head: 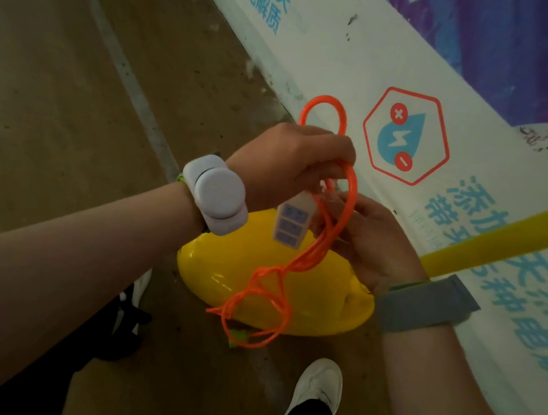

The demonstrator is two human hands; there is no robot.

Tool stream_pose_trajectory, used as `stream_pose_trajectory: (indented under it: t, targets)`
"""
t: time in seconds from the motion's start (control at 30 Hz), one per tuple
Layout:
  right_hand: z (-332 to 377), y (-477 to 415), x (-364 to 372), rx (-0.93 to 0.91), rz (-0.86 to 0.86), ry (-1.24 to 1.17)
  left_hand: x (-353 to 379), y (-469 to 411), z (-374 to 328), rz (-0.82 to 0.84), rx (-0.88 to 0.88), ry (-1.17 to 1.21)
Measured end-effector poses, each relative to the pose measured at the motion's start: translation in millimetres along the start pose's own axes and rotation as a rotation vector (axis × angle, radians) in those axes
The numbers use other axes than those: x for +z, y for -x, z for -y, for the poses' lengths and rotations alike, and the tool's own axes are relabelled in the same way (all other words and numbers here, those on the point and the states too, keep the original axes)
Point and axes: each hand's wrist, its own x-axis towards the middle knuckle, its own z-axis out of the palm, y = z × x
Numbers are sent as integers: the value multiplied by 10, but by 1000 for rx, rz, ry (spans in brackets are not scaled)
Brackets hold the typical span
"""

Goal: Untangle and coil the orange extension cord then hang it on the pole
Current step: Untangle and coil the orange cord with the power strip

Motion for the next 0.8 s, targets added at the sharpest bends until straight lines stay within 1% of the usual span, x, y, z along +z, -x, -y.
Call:
stream_pose_trajectory:
  t: [0.07,0.17,0.27,0.3,0.4,0.43,0.5,0.57,0.63,0.73,0.8]
  targets:
    - [-27,-38,3,-3,-88,-8,3,-5,17,-20,-24,69]
    - [-62,-87,53,-67,-248,11,30,4,30,-9,-55,144]
    - [-39,-97,28,-140,-336,-13,11,-26,19,31,-100,274]
    - [-43,-98,2,-193,-366,26,-2,-41,15,58,-107,301]
    - [-107,-109,-50,-396,-448,301,-45,-64,17,206,-125,470]
    - [-125,-107,-59,-450,-450,378,-51,-73,27,247,-129,521]
    - [-134,-99,-53,-507,-410,457,-59,-69,54,307,-144,588]
    - [-120,-104,-49,-531,-332,531,-73,-57,92,374,-170,683]
    - [-103,-111,-61,-582,-256,668,-115,-40,104,431,-216,814]
    - [-78,-101,-86,-675,-274,849,-149,-9,109,438,-259,944]
    - [-80,-85,-107,-711,-274,865,-140,-6,120,428,-294,977]
